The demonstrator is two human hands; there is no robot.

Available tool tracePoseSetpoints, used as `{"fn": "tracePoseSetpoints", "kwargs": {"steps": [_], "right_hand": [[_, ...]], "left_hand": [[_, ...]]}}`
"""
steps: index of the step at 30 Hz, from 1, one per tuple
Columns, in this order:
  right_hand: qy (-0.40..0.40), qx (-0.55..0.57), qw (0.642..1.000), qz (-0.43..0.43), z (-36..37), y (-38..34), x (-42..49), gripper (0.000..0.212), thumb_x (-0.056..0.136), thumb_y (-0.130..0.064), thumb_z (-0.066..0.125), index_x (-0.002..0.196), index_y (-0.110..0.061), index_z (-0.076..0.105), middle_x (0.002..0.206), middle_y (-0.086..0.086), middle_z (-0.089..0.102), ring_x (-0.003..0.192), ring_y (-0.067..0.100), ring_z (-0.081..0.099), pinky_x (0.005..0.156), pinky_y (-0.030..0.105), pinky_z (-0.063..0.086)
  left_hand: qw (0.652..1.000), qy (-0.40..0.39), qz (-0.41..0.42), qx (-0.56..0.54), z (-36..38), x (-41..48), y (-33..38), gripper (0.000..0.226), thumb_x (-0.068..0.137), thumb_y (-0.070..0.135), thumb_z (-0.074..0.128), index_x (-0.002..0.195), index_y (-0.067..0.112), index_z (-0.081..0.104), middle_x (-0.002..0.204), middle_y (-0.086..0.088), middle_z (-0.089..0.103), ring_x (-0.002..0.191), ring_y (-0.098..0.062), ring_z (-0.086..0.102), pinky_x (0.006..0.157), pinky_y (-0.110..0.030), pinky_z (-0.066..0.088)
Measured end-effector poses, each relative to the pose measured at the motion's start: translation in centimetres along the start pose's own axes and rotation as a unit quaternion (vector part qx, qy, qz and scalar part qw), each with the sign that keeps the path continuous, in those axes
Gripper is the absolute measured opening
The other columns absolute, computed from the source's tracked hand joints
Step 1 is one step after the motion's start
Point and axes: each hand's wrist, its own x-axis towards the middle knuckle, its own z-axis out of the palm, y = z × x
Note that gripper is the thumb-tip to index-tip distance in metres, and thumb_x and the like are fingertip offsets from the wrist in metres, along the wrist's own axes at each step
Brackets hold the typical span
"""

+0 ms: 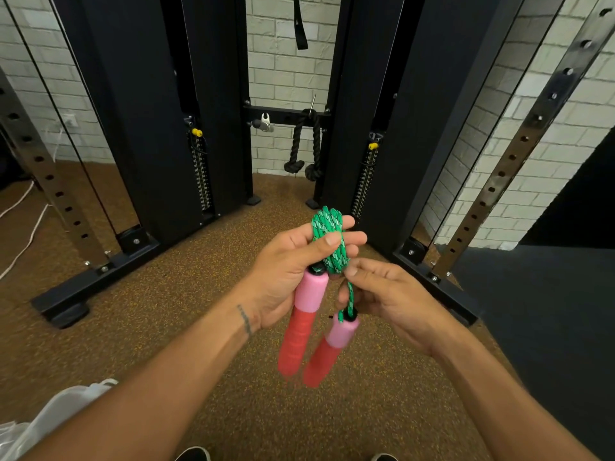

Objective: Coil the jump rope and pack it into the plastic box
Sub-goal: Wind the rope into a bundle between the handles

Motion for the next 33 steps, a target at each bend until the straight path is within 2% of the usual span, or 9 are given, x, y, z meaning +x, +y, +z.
{"fn": "tracePoseSetpoints", "kwargs": {"steps": [6, 8, 12, 15, 19, 23, 27, 30, 33], "right_hand": [[-0.014, 0.074, 0.997, 0.02, 0.9, 0.1, 0.1, 0.031, 0.086, -0.023, 0.059, 0.113, -0.009, 0.061, 0.072, 0.005, 0.06, 0.072, 0.019, 0.059, 0.071, 0.037, 0.049], [-0.029, 0.119, 0.992, 0.032, 0.9, 0.2, 0.1, 0.035, 0.08, -0.026, 0.055, 0.108, -0.006, 0.059, 0.075, 0.009, 0.06, 0.069, 0.019, 0.057, 0.068, 0.037, 0.047], [-0.105, 0.18, 0.977, 0.044, 0.6, 0.0, -0.4, 0.047, 0.082, -0.041, 0.052, 0.11, -0.003, 0.055, 0.089, 0.015, 0.061, 0.075, 0.025, 0.06, 0.07, 0.041, 0.051], [-0.108, 0.22, 0.968, 0.049, 0.7, -0.3, -0.4, 0.062, 0.09, -0.056, 0.047, 0.131, -0.009, 0.055, 0.094, 0.014, 0.06, 0.074, 0.027, 0.062, 0.065, 0.04, 0.055], [-0.099, 0.205, 0.97, 0.081, 0.3, -0.5, -0.4, 0.079, 0.088, -0.075, 0.04, 0.132, -0.012, 0.056, 0.089, 0.012, 0.062, 0.063, 0.022, 0.063, 0.054, 0.031, 0.057], [-0.093, 0.106, 0.986, 0.083, 0.2, 0.1, -0.4, 0.087, 0.068, -0.08, 0.064, 0.123, -0.013, 0.065, 0.096, 0.018, 0.061, 0.066, 0.02, 0.06, 0.057, 0.029, 0.055], [-0.07, 0.102, 0.988, 0.091, 0.2, 0.3, -0.2, 0.092, 0.062, -0.068, 0.08, 0.127, -0.007, 0.058, 0.09, 0.013, 0.069, 0.069, 0.022, 0.063, 0.061, 0.033, 0.056], [-0.062, 0.105, 0.987, 0.106, 0.2, 0.3, -0.1, 0.074, 0.072, -0.054, 0.078, 0.122, -0.004, 0.059, 0.087, 0.012, 0.071, 0.072, 0.022, 0.067, 0.059, 0.03, 0.059], [-0.068, 0.091, 0.988, 0.101, 0.5, 0.4, -0.1, 0.062, 0.07, -0.032, 0.086, 0.119, -0.006, 0.059, 0.09, 0.01, 0.069, 0.07, 0.019, 0.066, 0.06, 0.027, 0.058]], "left_hand": [[0.977, 0.023, 0.068, 0.201, -0.3, 0.1, -0.9, 0.037, 0.096, 0.014, 0.058, 0.133, 0.018, 0.056, 0.127, 0.003, 0.069, 0.119, -0.011, 0.063, 0.103, -0.033, 0.05], [0.918, 0.027, 0.115, 0.379, -0.4, 0.0, -1.2, 0.032, 0.097, 0.027, 0.058, 0.13, 0.028, 0.059, 0.123, 0.005, 0.071, 0.112, -0.009, 0.067, 0.098, -0.036, 0.053], [0.772, 0.024, 0.152, 0.616, -0.2, -0.3, -1.8, 0.041, 0.092, 0.052, 0.044, 0.108, 0.02, 0.064, 0.069, 0.003, 0.065, 0.062, -0.013, 0.061, 0.065, -0.036, 0.05], [0.724, 0.02, 0.174, 0.667, -0.3, -0.4, -1.9, 0.028, 0.094, 0.045, 0.046, 0.094, 0.019, 0.056, 0.066, 0.009, 0.054, 0.064, -0.013, 0.052, 0.077, -0.035, 0.04], [0.694, -0.016, 0.168, 0.7, -0.4, -0.6, -1.5, 0.017, 0.098, 0.036, 0.047, 0.088, 0.023, 0.044, 0.072, 0.01, 0.052, 0.071, -0.015, 0.051, 0.084, -0.035, 0.034], [0.665, -0.059, 0.145, 0.73, -0.4, -0.7, -1.7, 0.015, 0.089, 0.033, 0.05, 0.086, 0.025, 0.039, 0.07, 0.013, 0.045, 0.069, -0.011, 0.046, 0.084, -0.036, 0.035], [0.645, -0.052, 0.166, 0.744, -0.5, -0.5, -2.2, 0.018, 0.084, 0.034, 0.055, 0.094, 0.026, 0.042, 0.082, 0.011, 0.058, 0.08, -0.013, 0.056, 0.085, -0.039, 0.041], [0.625, -0.039, 0.208, 0.752, -0.4, -0.2, -2.3, 0.022, 0.083, 0.032, 0.061, 0.086, 0.029, 0.039, 0.079, 0.009, 0.062, 0.078, -0.017, 0.063, 0.079, -0.04, 0.045], [0.635, -0.039, 0.17, 0.752, -0.3, 0.0, -1.9, 0.03, 0.08, 0.035, 0.064, 0.08, 0.029, 0.034, 0.068, 0.008, 0.057, 0.072, -0.023, 0.064, 0.072, -0.036, 0.044]]}}
